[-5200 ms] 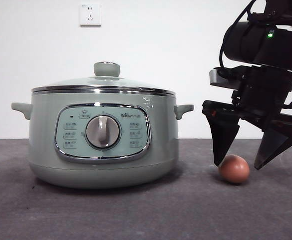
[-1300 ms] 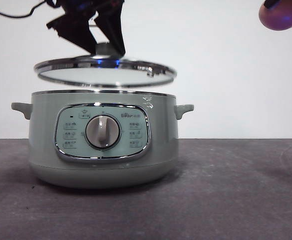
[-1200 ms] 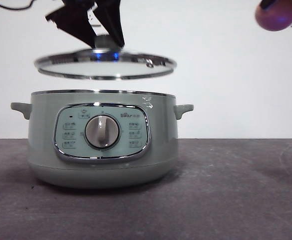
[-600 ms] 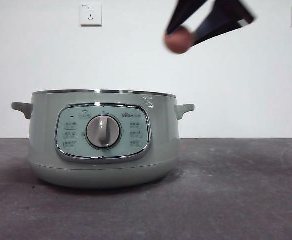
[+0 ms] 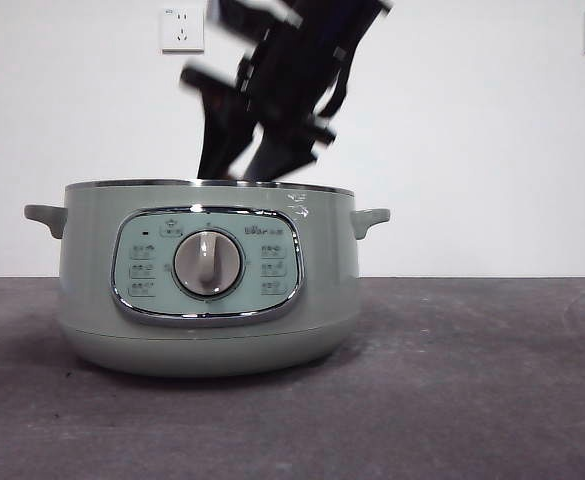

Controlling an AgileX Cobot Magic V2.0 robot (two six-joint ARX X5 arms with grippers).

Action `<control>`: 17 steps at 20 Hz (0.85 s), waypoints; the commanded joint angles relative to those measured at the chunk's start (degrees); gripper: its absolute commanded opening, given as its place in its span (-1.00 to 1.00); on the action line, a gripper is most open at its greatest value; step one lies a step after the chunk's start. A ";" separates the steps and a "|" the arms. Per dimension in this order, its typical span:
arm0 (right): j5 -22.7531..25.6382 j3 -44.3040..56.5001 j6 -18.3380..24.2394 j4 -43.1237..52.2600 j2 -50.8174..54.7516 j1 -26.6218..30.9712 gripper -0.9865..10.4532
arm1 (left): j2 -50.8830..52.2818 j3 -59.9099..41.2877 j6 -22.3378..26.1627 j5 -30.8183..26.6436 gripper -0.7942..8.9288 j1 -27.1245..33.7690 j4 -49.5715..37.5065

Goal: Pick up the egg,open the lid,put the egg in the pot,close the lid

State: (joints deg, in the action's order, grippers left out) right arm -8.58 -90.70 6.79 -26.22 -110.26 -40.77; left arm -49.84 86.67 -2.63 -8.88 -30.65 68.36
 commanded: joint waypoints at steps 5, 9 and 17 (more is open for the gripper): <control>3.02 -0.13 2.78 0.04 -6.49 -1.33 -0.85 | 0.57 0.83 -0.44 -0.02 -0.85 -0.02 -2.25; 3.04 -0.11 2.78 -2.47 -7.50 -1.55 -0.85 | 0.55 0.83 -0.42 0.00 -0.85 -0.02 -2.25; 5.51 -0.44 2.05 -2.16 -5.14 -1.99 0.07 | -0.35 0.83 -0.37 0.00 -0.85 -0.02 -3.15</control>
State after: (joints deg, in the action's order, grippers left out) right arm -3.27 -91.07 8.97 -28.75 -115.98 -42.63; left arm -50.48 86.67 -2.63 -8.84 -30.65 68.07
